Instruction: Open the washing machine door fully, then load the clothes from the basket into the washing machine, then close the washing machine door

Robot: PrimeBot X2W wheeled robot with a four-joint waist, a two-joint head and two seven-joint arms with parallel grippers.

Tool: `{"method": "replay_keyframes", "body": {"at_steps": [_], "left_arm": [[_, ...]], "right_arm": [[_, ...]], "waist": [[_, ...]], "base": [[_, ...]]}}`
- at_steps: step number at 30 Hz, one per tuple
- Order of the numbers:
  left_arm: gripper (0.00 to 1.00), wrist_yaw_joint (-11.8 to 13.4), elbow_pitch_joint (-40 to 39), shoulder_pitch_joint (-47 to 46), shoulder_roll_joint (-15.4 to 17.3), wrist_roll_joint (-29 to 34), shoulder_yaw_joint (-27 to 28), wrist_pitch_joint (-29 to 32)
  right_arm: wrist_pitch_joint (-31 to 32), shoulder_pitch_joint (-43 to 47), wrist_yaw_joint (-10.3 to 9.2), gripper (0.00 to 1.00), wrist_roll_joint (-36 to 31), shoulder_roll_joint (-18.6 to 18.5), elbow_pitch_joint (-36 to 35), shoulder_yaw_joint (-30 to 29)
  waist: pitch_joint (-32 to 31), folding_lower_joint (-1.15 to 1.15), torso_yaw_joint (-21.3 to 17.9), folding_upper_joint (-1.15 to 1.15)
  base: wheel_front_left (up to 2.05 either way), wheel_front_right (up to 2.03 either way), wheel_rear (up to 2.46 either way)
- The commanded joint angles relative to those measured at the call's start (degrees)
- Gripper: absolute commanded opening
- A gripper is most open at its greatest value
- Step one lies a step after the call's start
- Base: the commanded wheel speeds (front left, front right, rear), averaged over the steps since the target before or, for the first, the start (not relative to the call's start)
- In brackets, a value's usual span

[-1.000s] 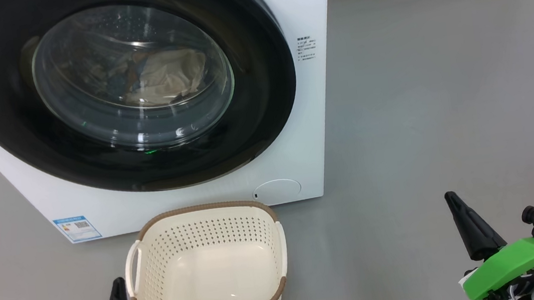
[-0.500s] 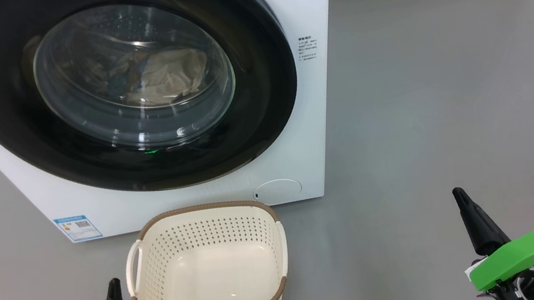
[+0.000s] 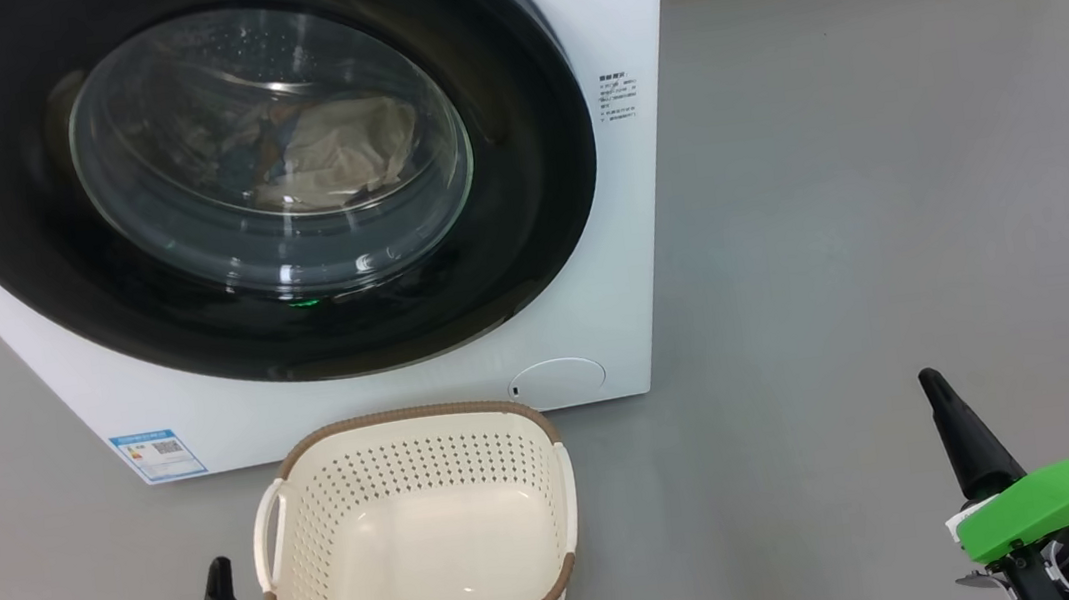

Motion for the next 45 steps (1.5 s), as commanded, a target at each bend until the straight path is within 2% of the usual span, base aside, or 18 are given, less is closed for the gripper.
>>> {"method": "replay_keyframes", "body": {"at_steps": [1, 45], "left_arm": [[0.00, -0.1, -1.9, -2.0, 0.4, -1.2, 1.4, 0.5], [0.00, -0.2, -3.9, -2.6, -1.9, -21.4, 6.9, 7.8]], "right_arm": [[0.3, -1.3, -0.07, 0.00, 1.4, -0.4, -1.6, -0.4], [7.6, -1.0, -0.13, 0.00, 22.7, 4.4, -2.3, -8.5]], "waist": [[0.0, 0.00, 0.0, 0.00], [-0.1, 0.00, 0.4, 0.00]], "base": [[0.00, 0.00, 0.00], [0.00, 0.00, 0.00]]}}
